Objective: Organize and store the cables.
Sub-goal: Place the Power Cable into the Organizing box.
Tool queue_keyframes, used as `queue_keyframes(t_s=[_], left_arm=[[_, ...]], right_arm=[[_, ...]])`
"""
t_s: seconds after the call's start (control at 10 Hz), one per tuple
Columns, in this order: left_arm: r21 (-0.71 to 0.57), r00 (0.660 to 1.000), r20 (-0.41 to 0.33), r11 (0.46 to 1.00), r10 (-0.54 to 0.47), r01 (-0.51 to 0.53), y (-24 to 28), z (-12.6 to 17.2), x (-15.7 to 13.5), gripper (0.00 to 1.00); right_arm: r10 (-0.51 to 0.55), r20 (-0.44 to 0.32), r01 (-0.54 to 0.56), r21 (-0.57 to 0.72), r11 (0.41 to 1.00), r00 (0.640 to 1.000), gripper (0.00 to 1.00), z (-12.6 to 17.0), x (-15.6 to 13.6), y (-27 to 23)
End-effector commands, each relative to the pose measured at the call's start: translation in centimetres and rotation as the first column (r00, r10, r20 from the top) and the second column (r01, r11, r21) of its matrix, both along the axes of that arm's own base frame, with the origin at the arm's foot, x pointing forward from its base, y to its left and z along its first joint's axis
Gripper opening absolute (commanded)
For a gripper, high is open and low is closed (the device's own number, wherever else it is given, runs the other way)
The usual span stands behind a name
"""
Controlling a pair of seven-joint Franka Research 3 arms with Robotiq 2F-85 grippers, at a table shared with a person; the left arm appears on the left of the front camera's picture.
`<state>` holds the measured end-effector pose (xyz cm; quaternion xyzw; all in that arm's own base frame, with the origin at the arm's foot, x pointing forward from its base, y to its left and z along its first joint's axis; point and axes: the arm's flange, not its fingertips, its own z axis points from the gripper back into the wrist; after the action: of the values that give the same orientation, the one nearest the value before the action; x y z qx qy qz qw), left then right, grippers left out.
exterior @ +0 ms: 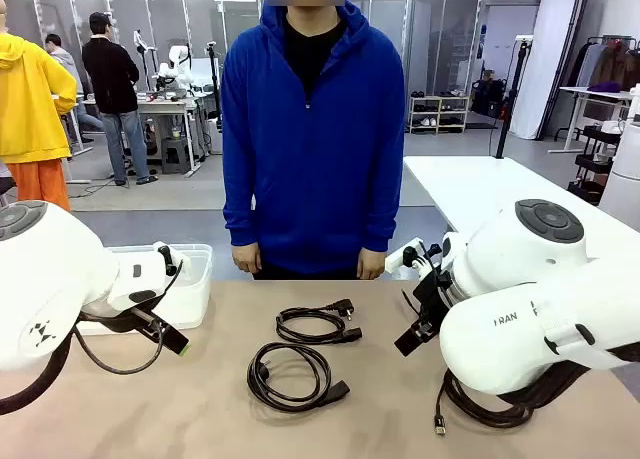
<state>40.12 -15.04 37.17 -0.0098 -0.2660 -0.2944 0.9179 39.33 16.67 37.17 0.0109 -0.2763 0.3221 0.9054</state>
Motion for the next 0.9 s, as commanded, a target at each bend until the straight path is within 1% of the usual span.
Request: queue_keyframes(t_s=[0.0,0.8], left_arm=[[0.0,1.0,0.0,1.0,0.0,0.0,-0.02,0.0,-0.01,1.0],[0.0,1.0,0.0,1.0,0.0,0.0,-0.02,0.0,-0.01,1.0]], right_arm=[[0.0,0.0,0.0,0.0,1.0,1.0,1.0,0.0,0.0,0.0],[0.0,0.0,0.0,0.0,1.0,1.0,1.0,0.0,0.0,0.0]])
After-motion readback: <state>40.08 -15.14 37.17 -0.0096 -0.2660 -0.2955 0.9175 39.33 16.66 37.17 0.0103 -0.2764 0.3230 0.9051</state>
